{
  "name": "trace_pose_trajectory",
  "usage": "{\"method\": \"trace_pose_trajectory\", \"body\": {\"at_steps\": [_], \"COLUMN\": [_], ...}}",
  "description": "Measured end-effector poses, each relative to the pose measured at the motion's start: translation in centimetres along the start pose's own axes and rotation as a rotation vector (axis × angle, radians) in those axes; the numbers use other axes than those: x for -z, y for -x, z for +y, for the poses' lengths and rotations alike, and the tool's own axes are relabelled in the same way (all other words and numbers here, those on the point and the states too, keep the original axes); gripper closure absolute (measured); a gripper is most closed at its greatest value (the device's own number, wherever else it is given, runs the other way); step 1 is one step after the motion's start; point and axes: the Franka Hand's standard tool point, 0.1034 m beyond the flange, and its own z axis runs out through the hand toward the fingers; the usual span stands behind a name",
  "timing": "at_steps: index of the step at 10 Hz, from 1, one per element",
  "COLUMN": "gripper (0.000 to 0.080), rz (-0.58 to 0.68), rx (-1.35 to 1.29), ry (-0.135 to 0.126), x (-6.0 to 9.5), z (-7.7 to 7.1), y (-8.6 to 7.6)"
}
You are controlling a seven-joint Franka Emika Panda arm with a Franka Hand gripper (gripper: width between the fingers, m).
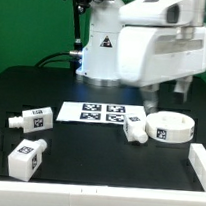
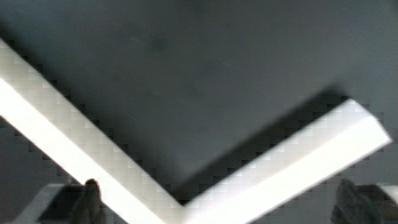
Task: Assemble stool
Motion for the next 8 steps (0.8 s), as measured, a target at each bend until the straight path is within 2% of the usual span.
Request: {"method": "trace_pose_trajectory", "body": {"at_steps": [3, 4, 5, 7, 8], "gripper": [0.0150, 0.0150, 0.0150, 0.0150, 0.0150], "rz": [-0.002, 0.012, 0.039, 0.066, 0.095], "rx": [0.004, 0.006, 0.011, 0.078, 0.104], "ry": [-0.003, 0.005, 0.016, 0.019, 0.037], "x": [-0.2, -0.3, -1.1, -2.8, -2.9], "z": [0.2, 0.0, -1.2, -5.9, -7.0], "y": [0.2, 0.1, 0.4, 0.9, 0.6]}}
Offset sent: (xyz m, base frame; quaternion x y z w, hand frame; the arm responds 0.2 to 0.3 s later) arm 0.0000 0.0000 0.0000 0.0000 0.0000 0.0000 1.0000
